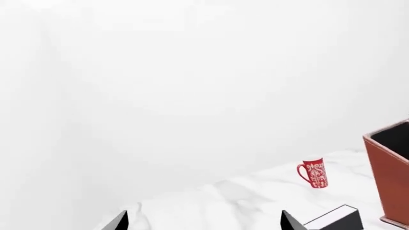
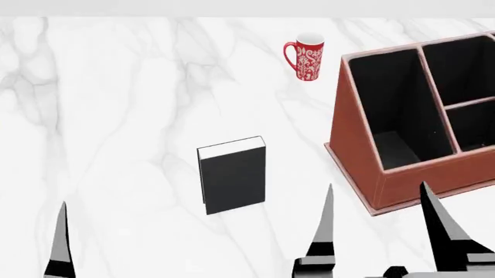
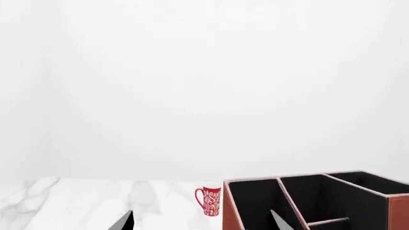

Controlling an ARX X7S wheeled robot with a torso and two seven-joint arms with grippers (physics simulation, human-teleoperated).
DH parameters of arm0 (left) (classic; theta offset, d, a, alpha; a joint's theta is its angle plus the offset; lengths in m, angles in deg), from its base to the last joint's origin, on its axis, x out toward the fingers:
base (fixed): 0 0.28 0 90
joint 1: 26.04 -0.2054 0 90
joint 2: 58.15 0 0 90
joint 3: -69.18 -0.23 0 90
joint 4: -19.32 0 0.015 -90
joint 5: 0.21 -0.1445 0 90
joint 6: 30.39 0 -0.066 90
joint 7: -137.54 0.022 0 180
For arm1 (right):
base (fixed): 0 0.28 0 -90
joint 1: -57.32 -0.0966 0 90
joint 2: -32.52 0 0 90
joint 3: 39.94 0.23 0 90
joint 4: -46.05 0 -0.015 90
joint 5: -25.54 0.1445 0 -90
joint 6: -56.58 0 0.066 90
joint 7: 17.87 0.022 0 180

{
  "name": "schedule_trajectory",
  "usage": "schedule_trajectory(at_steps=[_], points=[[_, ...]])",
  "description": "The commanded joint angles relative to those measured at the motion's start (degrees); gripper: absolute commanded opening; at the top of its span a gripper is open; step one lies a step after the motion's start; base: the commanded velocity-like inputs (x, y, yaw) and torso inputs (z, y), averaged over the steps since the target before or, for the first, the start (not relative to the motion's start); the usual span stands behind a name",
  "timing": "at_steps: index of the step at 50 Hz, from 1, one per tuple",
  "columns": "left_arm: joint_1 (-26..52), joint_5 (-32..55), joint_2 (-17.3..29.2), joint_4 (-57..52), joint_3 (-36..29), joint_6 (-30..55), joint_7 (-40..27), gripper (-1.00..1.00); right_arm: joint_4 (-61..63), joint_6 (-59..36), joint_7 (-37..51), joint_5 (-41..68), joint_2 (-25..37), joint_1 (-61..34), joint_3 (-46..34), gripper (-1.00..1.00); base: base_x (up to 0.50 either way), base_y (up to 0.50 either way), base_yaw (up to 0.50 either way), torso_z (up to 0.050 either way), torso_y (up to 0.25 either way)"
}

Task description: Pick up the book and place it in the left compartment of the caddy.

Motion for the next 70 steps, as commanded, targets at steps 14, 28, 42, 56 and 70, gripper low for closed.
schedule_trajectory(at_steps=[14,28,42,56,70], points=[[0.34,-13.14,-12.3,-15.74,8.27,1.33,15.15,1.0,16.08,16.42,39.41,25.11,37.04,-1.11,-8.12,1.0,0.0,0.0,0.0,0.0,0.0],[-4.48,-13.01,-12.33,-15.75,9.62,-8.15,13.15,1.0,16.09,44.92,64.43,16.45,63.27,-9.32,-35.61,1.0,0.0,0.0,0.0,0.0,0.0],[-11.03,-9.02,-12.33,-15.75,15.87,-18.11,10.06,1.0,16.11,56.6,75.83,9.52,75.25,-31.17,-61.48,1.0,0.0,0.0,0.0,0.0,0.0],[-23.85,-1.88,-12.33,-15.75,25.74,-33.09,3.6,1.0,16.11,57.16,79.17,8.71,74.18,-42.74,-72.84,1.0,0.0,0.0,0.0,0.0,0.0],[-21.09,-2.86,-12.33,-15.75,24.12,-30.25,4.46,1.0,16.11,58.39,82.15,9.31,74.83,-51.54,-80.64,1.0,0.0,-0.23,0.0,0.0,0.0]])
